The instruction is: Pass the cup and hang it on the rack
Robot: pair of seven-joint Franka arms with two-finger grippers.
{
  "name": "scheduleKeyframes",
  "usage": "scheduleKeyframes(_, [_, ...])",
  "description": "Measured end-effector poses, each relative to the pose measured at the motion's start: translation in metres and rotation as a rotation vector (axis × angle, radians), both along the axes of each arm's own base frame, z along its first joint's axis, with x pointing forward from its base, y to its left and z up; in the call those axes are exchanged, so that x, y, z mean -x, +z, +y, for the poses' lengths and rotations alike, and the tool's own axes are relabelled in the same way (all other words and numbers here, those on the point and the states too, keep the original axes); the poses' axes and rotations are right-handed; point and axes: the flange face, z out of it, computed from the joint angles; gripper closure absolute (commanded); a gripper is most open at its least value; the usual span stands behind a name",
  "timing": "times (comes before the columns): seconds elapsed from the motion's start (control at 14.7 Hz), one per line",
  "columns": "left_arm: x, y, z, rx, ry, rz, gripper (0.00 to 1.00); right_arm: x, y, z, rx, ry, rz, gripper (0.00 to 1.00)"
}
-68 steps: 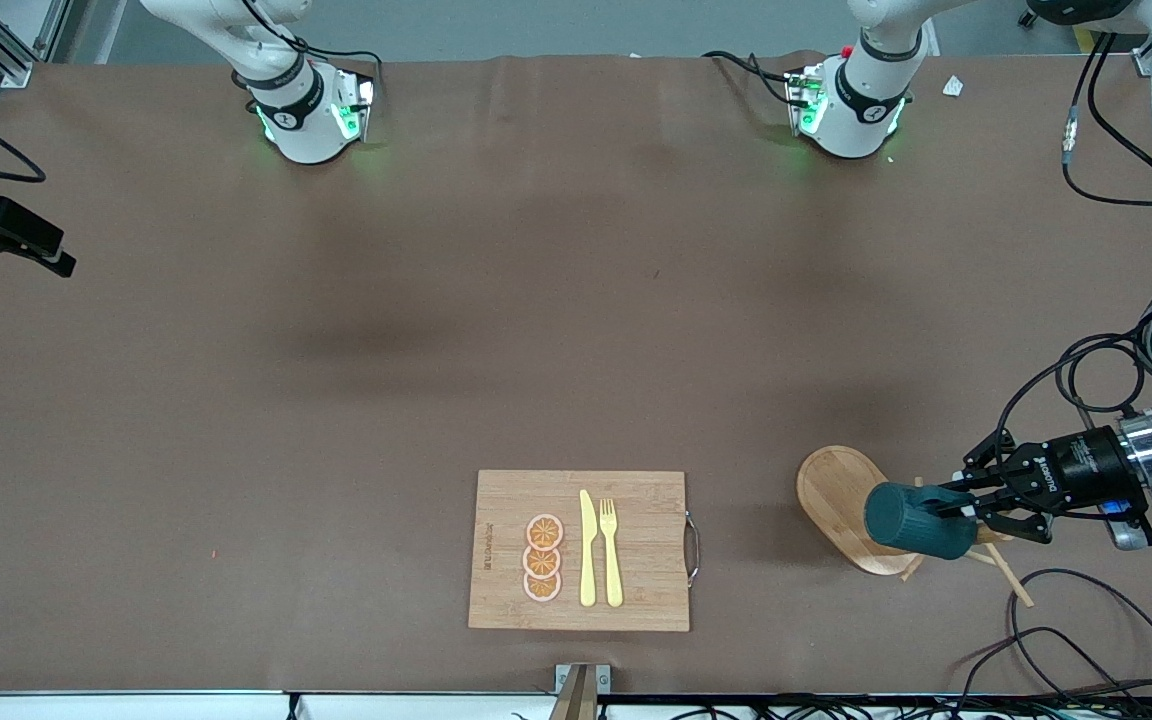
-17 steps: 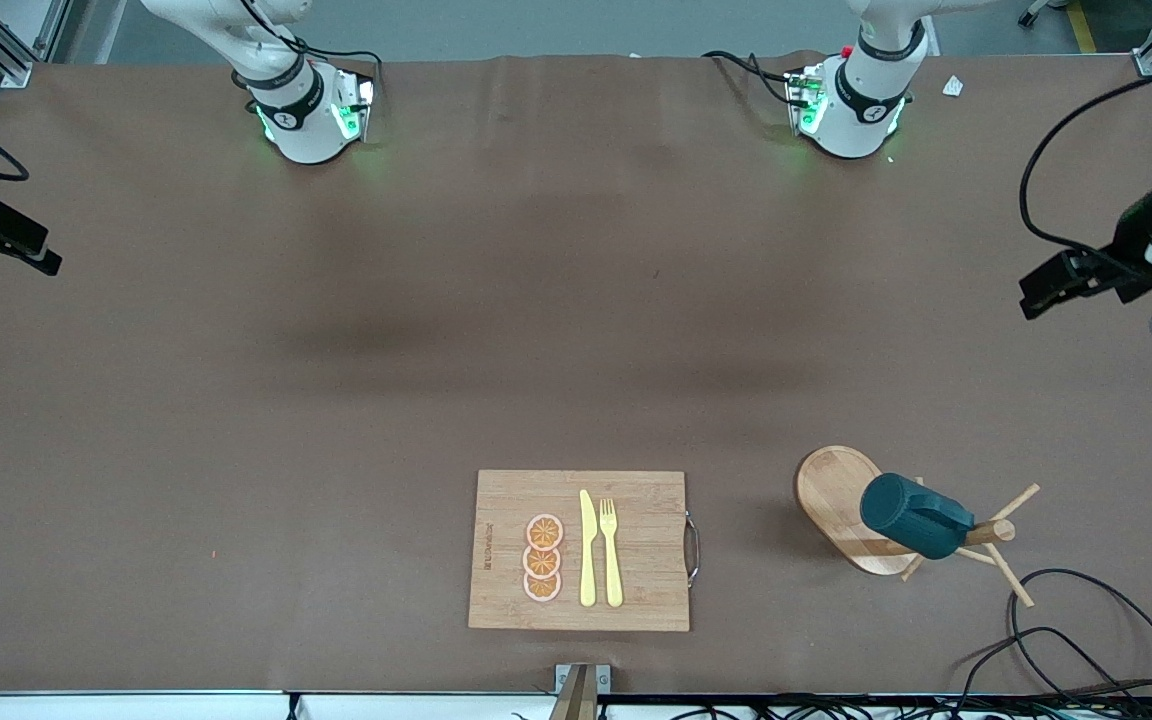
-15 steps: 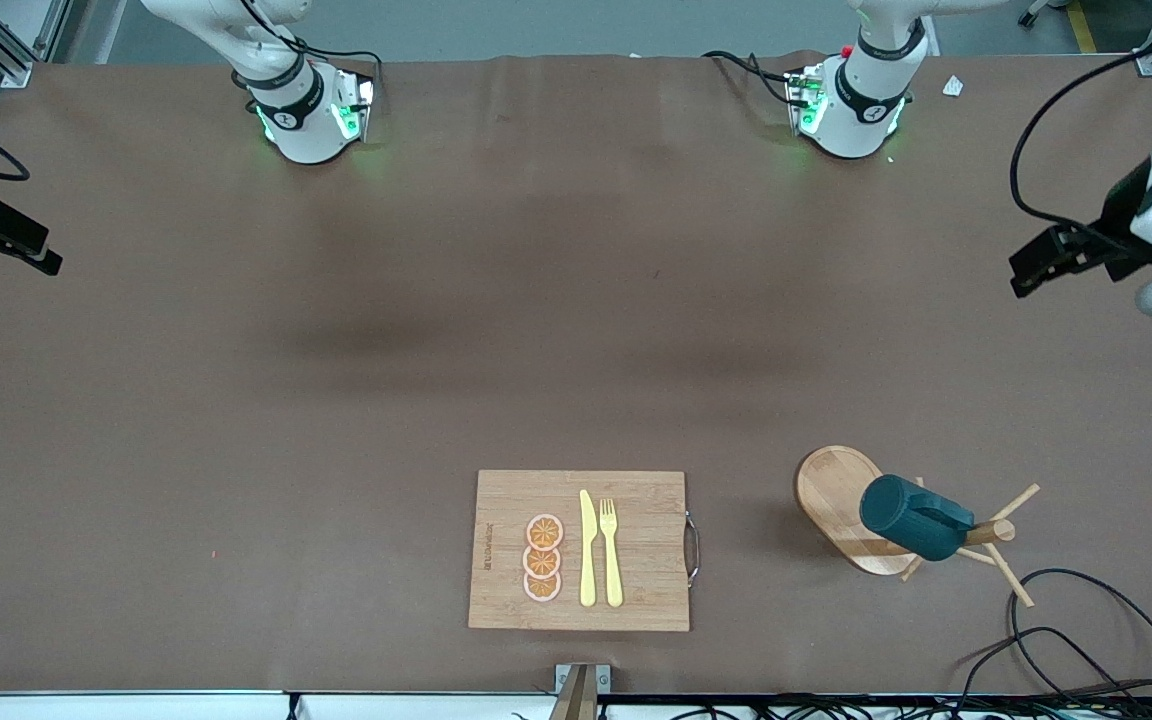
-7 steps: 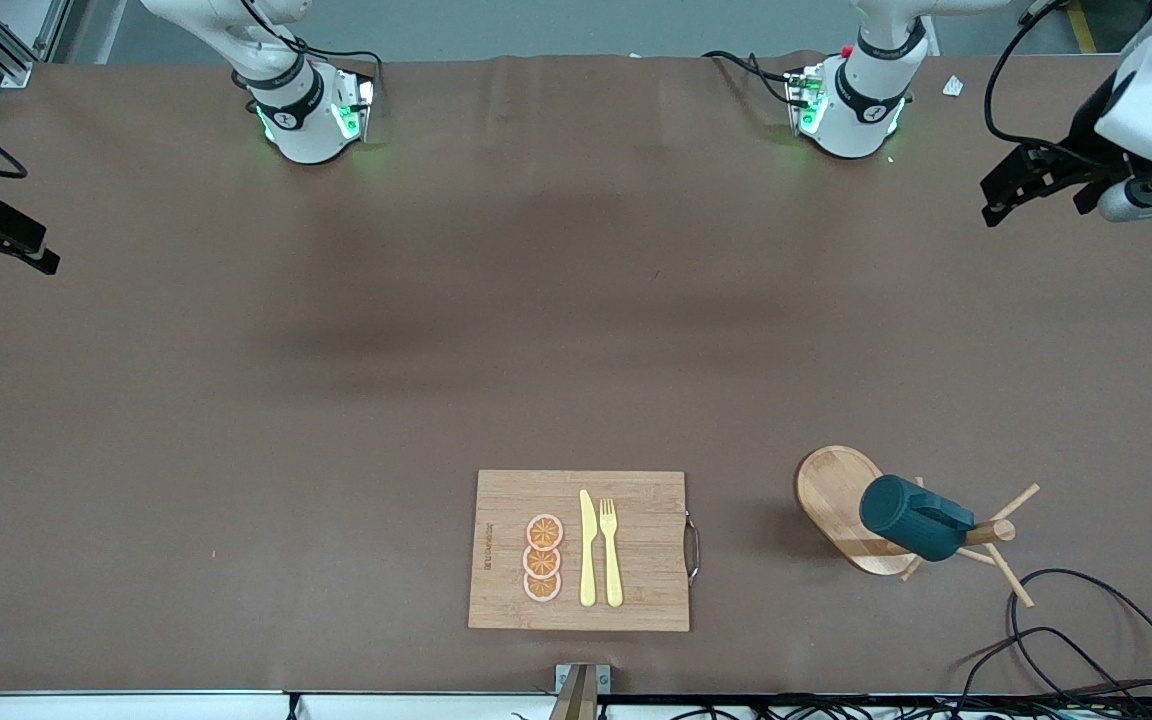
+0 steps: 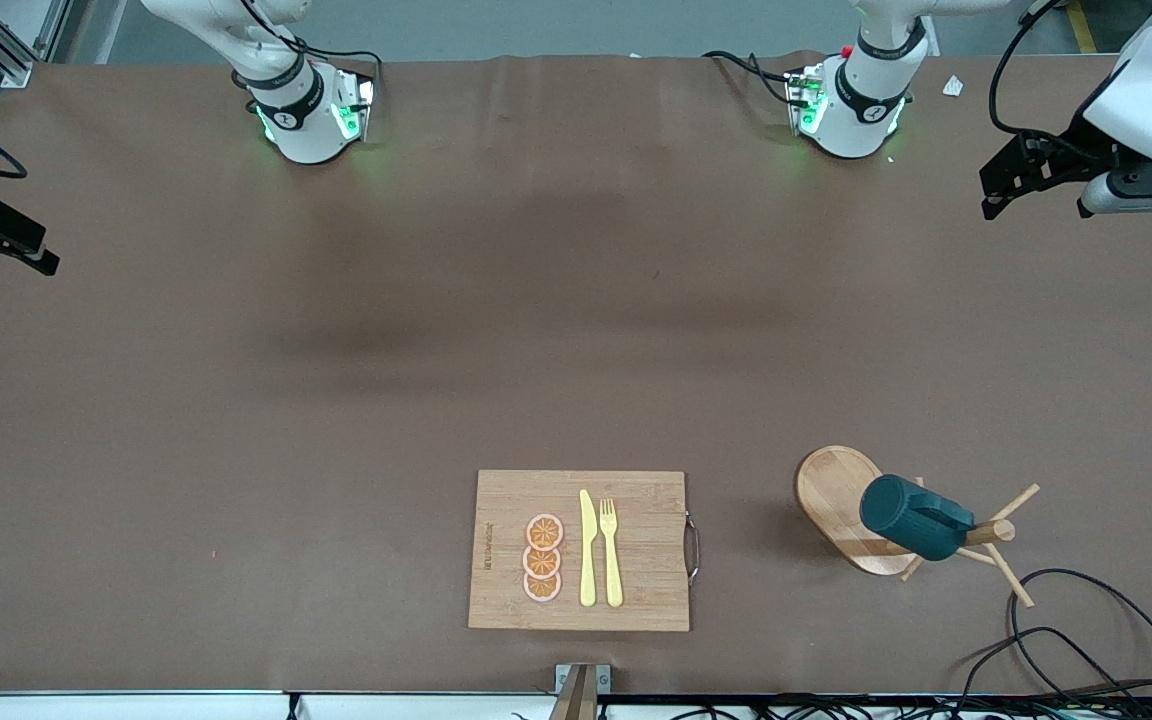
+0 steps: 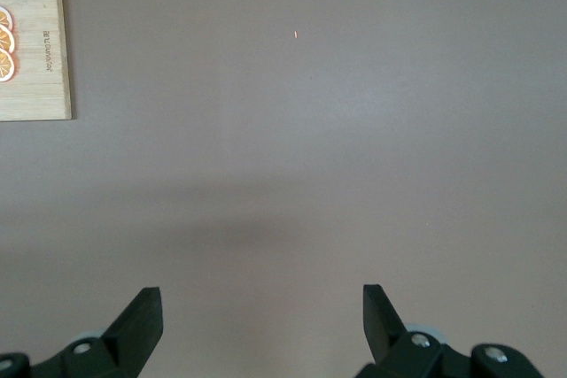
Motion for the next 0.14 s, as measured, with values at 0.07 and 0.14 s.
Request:
scheduleKeyframes(0.07, [-0.0006,-0.0010,-0.0002,0.000,-0.003,0.002,0.00,-0.0001,0.0024,0.0007,0.000,0.002,-0.006,0.00])
scheduleKeyframes(0.14, [-0.0014,-0.0022,-0.0007,0.000,-0.005,0.005,0.00,-0.0001,0.0050,0.0017,0.001,0.004,-0.011,0.00])
